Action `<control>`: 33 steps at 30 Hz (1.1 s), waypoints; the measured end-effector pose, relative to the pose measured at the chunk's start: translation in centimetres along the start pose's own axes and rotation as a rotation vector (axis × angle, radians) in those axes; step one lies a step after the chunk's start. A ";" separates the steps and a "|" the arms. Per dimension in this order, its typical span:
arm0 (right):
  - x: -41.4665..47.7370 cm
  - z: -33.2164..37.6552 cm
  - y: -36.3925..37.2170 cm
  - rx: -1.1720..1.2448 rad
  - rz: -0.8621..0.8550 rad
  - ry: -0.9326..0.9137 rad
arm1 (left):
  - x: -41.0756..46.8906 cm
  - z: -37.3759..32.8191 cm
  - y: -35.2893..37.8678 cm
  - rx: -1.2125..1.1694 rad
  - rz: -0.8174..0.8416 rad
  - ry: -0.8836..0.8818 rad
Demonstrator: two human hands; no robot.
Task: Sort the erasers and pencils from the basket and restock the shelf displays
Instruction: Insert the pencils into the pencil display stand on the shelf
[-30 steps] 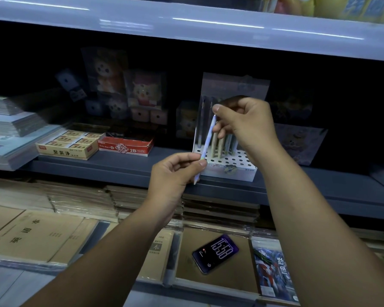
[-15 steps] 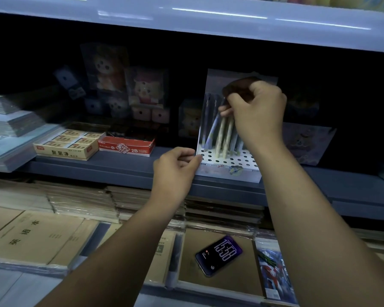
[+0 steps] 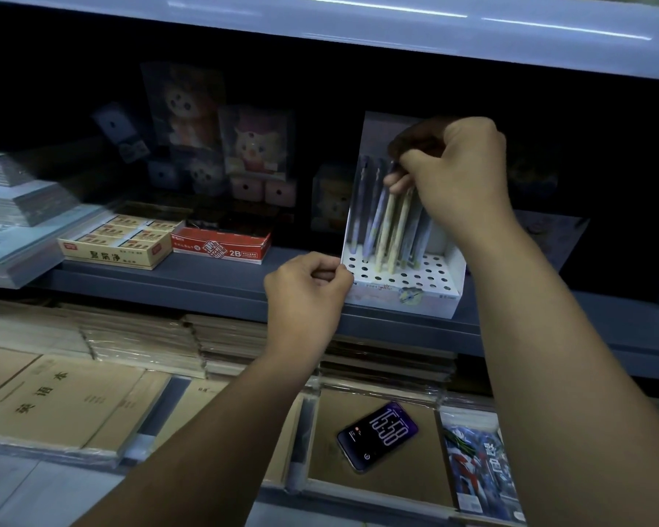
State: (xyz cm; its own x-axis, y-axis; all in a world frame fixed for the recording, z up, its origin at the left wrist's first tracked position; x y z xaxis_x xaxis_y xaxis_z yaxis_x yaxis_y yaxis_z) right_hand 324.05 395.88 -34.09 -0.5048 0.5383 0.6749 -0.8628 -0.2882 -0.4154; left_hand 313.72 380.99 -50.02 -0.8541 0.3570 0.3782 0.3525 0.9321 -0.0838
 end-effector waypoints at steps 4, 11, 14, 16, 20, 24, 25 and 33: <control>-0.1 0.5 -0.1 -0.191 -0.051 -0.058 | -0.4 0.0 0.0 -0.017 -0.002 -0.007; 0.0 -0.1 0.2 -0.292 -0.069 -0.038 | -0.6 0.0 0.0 -0.010 0.010 -0.014; -0.1 -0.1 0.0 -0.302 -0.055 -0.042 | -0.6 0.0 -0.1 -0.008 0.005 -0.012; -0.3 0.2 0.4 -0.350 -0.045 -0.079 | -0.6 -0.1 -0.1 -0.011 0.003 -0.014; -0.7 0.5 1.0 -0.453 -0.063 -0.113 | -0.6 -0.2 -0.1 -0.003 0.006 -0.019; -0.9 0.4 0.6 -0.385 -0.026 -0.131 | -0.6 -0.2 -0.2 -0.009 0.005 -0.040; -1.0 0.5 0.4 -0.400 -0.023 -0.136 | -0.6 -0.2 -0.1 -0.013 0.005 -0.045; -3.6 1.4 3.1 -0.753 0.143 -0.267 | -0.6 -0.4 -0.1 0.012 0.005 -0.047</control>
State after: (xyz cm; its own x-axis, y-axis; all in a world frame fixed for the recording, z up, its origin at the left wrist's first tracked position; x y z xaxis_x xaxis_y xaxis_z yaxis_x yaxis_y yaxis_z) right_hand 323.14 391.95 -37.00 -0.6808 0.3017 0.6674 -0.5864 0.3215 -0.7435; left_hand 314.35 380.69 -49.82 -0.8695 0.3635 0.3343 0.3520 0.9310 -0.0968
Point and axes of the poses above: each hand's wrist, its own x-axis towards the middle knuckle, its own y-axis out of the palm, z = x × y, the point moved 10 cm from there along x, towards the middle knuckle, and after that the axes turned 4 degrees about -x, right-handed, at the moved point
